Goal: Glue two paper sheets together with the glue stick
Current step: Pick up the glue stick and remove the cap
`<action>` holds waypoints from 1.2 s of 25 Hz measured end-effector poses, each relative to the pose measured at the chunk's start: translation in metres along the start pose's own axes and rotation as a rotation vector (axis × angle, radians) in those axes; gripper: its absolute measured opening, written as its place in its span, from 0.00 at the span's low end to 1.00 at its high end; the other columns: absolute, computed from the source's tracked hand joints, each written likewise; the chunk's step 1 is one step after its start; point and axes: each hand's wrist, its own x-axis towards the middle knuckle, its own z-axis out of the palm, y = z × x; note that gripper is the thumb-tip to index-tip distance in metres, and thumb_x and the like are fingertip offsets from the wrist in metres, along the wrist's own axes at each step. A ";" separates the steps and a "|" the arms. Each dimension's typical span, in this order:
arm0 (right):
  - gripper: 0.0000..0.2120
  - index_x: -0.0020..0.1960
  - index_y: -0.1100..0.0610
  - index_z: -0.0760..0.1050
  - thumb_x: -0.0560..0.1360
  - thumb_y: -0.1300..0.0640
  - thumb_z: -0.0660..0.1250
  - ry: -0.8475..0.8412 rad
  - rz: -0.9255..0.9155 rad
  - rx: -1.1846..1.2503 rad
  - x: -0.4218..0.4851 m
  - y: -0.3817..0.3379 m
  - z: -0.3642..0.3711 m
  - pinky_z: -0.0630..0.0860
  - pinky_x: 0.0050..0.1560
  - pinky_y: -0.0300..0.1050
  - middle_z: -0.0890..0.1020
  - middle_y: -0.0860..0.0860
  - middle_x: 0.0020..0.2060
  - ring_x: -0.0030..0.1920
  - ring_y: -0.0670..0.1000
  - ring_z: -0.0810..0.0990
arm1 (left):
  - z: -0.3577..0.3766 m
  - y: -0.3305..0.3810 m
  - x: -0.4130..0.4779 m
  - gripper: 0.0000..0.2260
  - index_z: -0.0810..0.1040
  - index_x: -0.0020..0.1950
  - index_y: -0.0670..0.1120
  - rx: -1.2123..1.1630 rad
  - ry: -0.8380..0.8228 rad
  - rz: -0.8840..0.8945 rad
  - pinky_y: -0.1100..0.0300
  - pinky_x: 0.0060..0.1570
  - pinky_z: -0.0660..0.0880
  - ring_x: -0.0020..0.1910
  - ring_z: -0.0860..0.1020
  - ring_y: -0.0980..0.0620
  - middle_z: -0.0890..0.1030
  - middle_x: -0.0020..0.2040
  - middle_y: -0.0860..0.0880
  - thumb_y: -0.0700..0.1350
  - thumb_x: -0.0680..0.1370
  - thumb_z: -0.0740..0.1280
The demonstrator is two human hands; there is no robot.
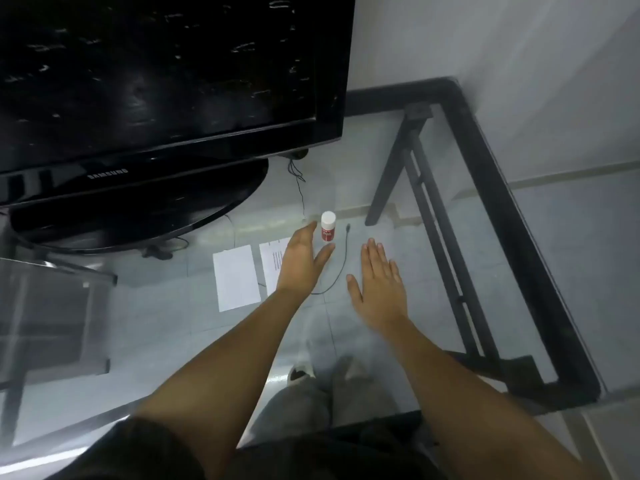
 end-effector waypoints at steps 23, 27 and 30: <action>0.15 0.57 0.40 0.73 0.72 0.38 0.62 -0.017 0.155 1.056 0.031 -0.043 -0.107 0.72 0.48 0.33 0.78 0.41 0.55 0.53 0.42 0.78 | -0.040 0.015 -0.031 0.07 0.64 0.55 0.52 -0.274 -0.093 0.125 0.71 0.28 0.68 0.30 0.71 0.65 0.71 0.38 0.55 0.51 0.80 0.59; 0.08 0.51 0.45 0.77 0.72 0.49 0.68 -0.074 0.113 1.082 0.040 -0.047 -0.114 0.72 0.43 0.29 0.81 0.40 0.47 0.48 0.37 0.79 | -0.040 0.019 -0.030 0.07 0.64 0.55 0.53 -0.248 -0.101 0.164 0.74 0.30 0.68 0.34 0.72 0.67 0.71 0.39 0.57 0.52 0.79 0.59; 0.06 0.49 0.43 0.77 0.72 0.49 0.68 0.037 0.204 1.173 0.055 -0.038 -0.120 0.71 0.39 0.25 0.80 0.38 0.46 0.45 0.32 0.78 | -0.043 0.006 -0.034 0.07 0.63 0.56 0.53 -0.248 -0.111 0.094 0.72 0.31 0.71 0.34 0.73 0.61 0.71 0.41 0.56 0.52 0.80 0.58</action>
